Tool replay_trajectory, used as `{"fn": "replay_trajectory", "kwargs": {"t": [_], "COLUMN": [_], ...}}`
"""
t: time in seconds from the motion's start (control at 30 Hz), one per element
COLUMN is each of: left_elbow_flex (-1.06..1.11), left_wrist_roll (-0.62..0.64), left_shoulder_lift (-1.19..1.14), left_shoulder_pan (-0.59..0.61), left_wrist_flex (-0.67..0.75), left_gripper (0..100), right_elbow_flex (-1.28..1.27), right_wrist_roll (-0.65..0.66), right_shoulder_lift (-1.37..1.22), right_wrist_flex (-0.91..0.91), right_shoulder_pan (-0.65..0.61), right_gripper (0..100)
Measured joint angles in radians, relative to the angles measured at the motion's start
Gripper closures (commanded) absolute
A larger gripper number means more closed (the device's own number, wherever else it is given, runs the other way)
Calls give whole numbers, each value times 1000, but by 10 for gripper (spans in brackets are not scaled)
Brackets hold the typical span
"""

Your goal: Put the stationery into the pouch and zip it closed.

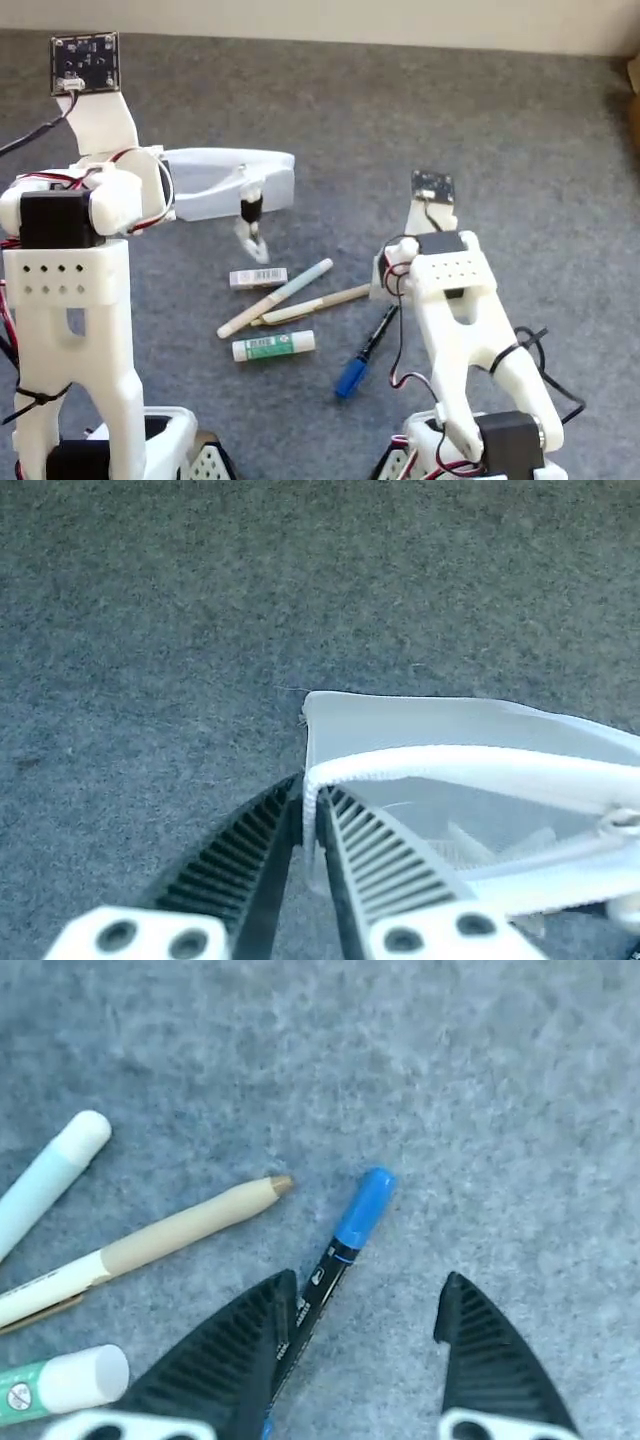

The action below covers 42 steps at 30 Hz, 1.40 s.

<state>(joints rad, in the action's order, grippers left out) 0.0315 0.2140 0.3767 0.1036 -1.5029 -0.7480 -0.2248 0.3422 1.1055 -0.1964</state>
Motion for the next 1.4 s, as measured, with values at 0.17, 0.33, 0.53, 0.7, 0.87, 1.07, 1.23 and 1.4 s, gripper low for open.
{"fn": "replay_trajectory", "kwargs": {"t": [0.17, 0.33, 0.53, 0.7, 0.87, 1.07, 1.23, 1.4], "left_elbow_flex": [3, 25, 26, 26, 28, 48, 48, 48], "left_wrist_roll": [2, 2, 2, 2, 2, 2, 2, 2], "left_shoulder_lift": [0, 2, 2, 2, 2, 2, 2, 2], "left_shoulder_pan": [0, 0, 0, 0, 0, 0, 0, 0], "left_wrist_flex": [0, 3, 3, 3, 3, 3, 3, 3], "left_gripper": [992, 992, 992, 992, 992, 992, 992, 992], "right_elbow_flex": [0, 2, 66, 130, 186, 213, 226, 229], "right_wrist_roll": [-38, -46, -46, -46, -46, 32, 46, 46], "right_shoulder_lift": [-32, -81, -186, -311, -402, -428, -430, -399], "right_wrist_flex": [-37, -51, -52, -52, -51, -44, 2, 21], "right_shoulder_pan": [0, 0, 0, 0, 3, 17, 14, 12], "right_gripper": [793, 801, 839, 843, 970, 995, 995, 995]}}
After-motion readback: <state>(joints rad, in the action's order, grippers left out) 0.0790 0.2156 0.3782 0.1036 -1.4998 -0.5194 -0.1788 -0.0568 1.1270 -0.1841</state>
